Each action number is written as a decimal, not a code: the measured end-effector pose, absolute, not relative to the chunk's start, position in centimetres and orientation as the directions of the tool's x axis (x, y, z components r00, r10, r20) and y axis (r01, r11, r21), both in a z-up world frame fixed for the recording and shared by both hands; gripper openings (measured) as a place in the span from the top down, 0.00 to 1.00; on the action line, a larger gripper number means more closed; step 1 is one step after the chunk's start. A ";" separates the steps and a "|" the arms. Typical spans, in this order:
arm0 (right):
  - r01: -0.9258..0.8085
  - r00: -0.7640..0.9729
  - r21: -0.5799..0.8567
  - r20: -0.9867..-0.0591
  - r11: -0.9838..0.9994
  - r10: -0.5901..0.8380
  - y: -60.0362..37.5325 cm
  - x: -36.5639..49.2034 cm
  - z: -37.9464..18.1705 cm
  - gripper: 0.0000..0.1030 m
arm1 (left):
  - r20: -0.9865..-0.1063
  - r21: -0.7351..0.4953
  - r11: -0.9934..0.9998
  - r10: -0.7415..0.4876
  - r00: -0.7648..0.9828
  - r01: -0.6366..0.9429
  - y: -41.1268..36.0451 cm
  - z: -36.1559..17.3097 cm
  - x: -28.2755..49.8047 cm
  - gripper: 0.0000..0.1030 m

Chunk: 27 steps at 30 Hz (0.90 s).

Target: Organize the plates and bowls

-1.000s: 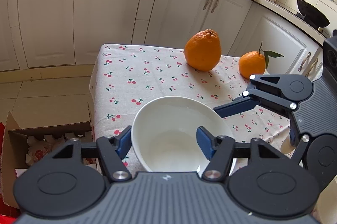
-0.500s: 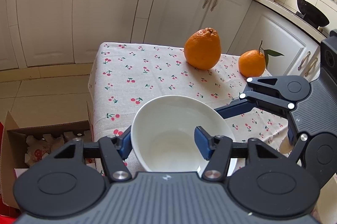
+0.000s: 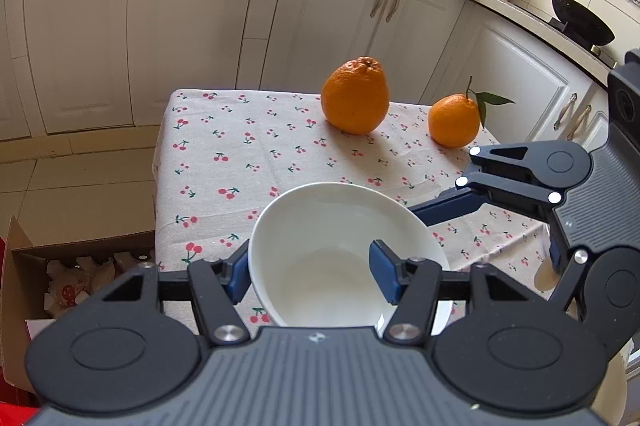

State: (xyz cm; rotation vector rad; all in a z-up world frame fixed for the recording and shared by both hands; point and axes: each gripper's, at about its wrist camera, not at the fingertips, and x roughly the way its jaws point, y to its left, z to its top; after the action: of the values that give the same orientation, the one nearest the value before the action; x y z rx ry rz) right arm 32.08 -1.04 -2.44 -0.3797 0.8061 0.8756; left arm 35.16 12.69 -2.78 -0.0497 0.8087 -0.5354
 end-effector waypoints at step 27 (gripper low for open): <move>-0.747 0.488 -0.017 -0.692 0.665 0.531 -10.7 18.8 3.7 0.09 | -0.635 -0.174 0.819 -0.518 0.573 0.546 3.9 3.5 23.4 0.43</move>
State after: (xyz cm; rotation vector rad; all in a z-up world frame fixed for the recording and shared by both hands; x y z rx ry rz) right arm 18.82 -10.66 3.73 -0.3373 0.7109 0.7946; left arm 23.39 3.87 3.47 0.0424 0.7301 -0.6236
